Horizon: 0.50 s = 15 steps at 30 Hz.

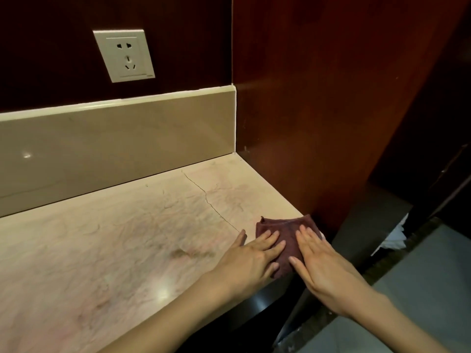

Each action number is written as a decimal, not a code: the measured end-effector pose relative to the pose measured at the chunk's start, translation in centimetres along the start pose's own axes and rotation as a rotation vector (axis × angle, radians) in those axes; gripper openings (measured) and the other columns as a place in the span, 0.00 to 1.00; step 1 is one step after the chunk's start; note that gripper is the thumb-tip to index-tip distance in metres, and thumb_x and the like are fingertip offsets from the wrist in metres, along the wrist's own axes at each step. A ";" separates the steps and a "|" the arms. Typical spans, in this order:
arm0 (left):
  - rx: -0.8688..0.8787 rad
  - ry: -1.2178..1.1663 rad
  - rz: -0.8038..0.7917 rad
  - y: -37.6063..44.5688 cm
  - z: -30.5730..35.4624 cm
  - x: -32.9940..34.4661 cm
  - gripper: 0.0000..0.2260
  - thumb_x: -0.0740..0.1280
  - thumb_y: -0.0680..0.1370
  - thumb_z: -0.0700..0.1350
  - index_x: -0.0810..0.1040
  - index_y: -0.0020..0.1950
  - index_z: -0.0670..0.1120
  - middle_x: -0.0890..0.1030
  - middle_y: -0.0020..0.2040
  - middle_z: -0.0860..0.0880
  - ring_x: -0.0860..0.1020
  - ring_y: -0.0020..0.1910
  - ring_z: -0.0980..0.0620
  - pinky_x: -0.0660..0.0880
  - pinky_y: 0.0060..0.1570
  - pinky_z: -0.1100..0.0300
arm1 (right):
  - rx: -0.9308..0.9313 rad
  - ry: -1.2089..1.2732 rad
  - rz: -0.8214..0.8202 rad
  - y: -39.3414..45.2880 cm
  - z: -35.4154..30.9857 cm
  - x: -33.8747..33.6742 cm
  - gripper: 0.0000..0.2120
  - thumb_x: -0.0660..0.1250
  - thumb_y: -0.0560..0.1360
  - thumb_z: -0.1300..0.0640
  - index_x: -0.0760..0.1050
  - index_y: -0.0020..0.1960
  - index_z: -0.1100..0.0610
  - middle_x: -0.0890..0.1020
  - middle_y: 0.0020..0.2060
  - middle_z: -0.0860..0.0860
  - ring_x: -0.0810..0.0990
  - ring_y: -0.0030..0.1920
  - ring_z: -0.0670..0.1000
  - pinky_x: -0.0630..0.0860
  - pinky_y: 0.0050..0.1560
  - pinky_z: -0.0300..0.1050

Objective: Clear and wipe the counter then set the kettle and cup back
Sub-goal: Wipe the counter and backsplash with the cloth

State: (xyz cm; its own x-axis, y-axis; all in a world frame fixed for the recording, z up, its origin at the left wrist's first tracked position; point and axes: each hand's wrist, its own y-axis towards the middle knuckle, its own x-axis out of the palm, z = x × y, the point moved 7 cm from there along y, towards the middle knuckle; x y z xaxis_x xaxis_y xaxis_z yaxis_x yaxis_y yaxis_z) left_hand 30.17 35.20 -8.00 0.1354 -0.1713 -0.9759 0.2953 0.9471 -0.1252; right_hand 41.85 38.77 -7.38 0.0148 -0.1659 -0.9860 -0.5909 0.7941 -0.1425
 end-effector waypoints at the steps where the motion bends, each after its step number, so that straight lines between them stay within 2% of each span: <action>1: 0.009 -0.009 0.000 0.6 0.2 -0.1 0.24 0.51 0.83 0.51 0.50 0.78 0.51 0.47 0.79 0.53 0.46 0.77 0.56 0.41 0.74 0.45 | 0.014 -0.001 -0.007 0.3 0.4 -0.1 0.67 0.09 0.46 0.30 0.40 0.77 0.59 0.44 0.78 0.54 0.41 0.77 0.47 0.35 0.69 0.36; 5: 0.036 -0.012 -0.007 2.2 0.3 -0.2 0.23 0.50 0.83 0.51 0.51 0.78 0.51 0.48 0.79 0.52 0.47 0.77 0.55 0.41 0.73 0.45 | 0.024 0.006 -0.020 1.0 0.7 -0.3 0.69 0.08 0.45 0.31 0.41 0.77 0.61 0.46 0.78 0.55 0.43 0.77 0.48 0.35 0.67 0.34; 7: 0.039 -0.023 -0.002 2.6 0.0 -0.3 0.23 0.50 0.83 0.51 0.51 0.78 0.52 0.49 0.79 0.52 0.47 0.77 0.57 0.40 0.73 0.45 | 0.012 -0.002 -0.024 1.5 0.5 -0.2 0.67 0.09 0.48 0.31 0.41 0.77 0.62 0.45 0.78 0.56 0.43 0.77 0.49 0.35 0.68 0.35; 8: 0.039 -0.024 -0.003 2.7 -0.2 -0.3 0.23 0.50 0.83 0.51 0.51 0.78 0.52 0.49 0.79 0.53 0.47 0.77 0.57 0.40 0.73 0.45 | 0.009 0.002 -0.031 1.8 0.2 -0.3 0.62 0.12 0.54 0.30 0.41 0.77 0.62 0.45 0.78 0.56 0.42 0.77 0.50 0.35 0.69 0.36; 9: 0.038 -0.018 -0.005 2.8 -0.5 -0.4 0.23 0.49 0.83 0.51 0.51 0.78 0.52 0.49 0.79 0.53 0.47 0.77 0.57 0.39 0.73 0.45 | 0.016 0.028 -0.025 2.2 0.1 -0.4 0.52 0.18 0.64 0.30 0.41 0.77 0.62 0.45 0.78 0.56 0.42 0.77 0.50 0.36 0.70 0.37; 10: 0.030 -0.008 -0.009 2.9 -0.8 -0.5 0.23 0.49 0.83 0.51 0.50 0.78 0.52 0.48 0.79 0.53 0.46 0.77 0.57 0.39 0.73 0.45 | 0.024 0.036 -0.026 2.7 -0.1 -0.6 0.41 0.28 0.75 0.35 0.41 0.77 0.62 0.44 0.78 0.56 0.42 0.77 0.49 0.36 0.70 0.37; 11: 0.018 0.004 -0.013 3.1 -1.3 -0.7 0.23 0.49 0.83 0.51 0.50 0.78 0.52 0.48 0.79 0.53 0.46 0.77 0.57 0.40 0.73 0.45 | 0.031 0.034 -0.037 3.3 -0.3 -0.9 0.32 0.36 0.81 0.42 0.41 0.77 0.62 0.45 0.78 0.56 0.42 0.77 0.49 0.36 0.70 0.37; 13: -0.012 0.022 -0.016 3.4 -2.5 -1.1 0.23 0.48 0.84 0.51 0.50 0.78 0.52 0.48 0.79 0.53 0.46 0.77 0.56 0.40 0.74 0.44 | 0.021 0.039 -0.022 4.8 -0.8 -1.4 0.27 0.42 0.84 0.50 0.42 0.77 0.63 0.45 0.78 0.57 0.42 0.77 0.49 0.34 0.69 0.36; 15: -0.045 0.033 -0.015 3.7 -4.2 -1.5 0.23 0.48 0.83 0.51 0.49 0.78 0.52 0.48 0.79 0.53 0.46 0.77 0.56 0.41 0.74 0.44 | 0.034 0.041 -0.028 6.9 -1.2 -1.5 0.27 0.42 0.84 0.51 0.42 0.77 0.64 0.45 0.77 0.58 0.42 0.77 0.50 0.36 0.70 0.36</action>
State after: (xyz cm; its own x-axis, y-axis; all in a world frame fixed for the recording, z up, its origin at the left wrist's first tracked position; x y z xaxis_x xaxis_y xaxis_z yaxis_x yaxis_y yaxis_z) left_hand 27.06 40.13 -7.78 0.0995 -0.1776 -0.9791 0.2540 0.9559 -0.1476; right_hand 36.81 43.76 -6.78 -0.0030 -0.2117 -0.9773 -0.5629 0.8082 -0.1734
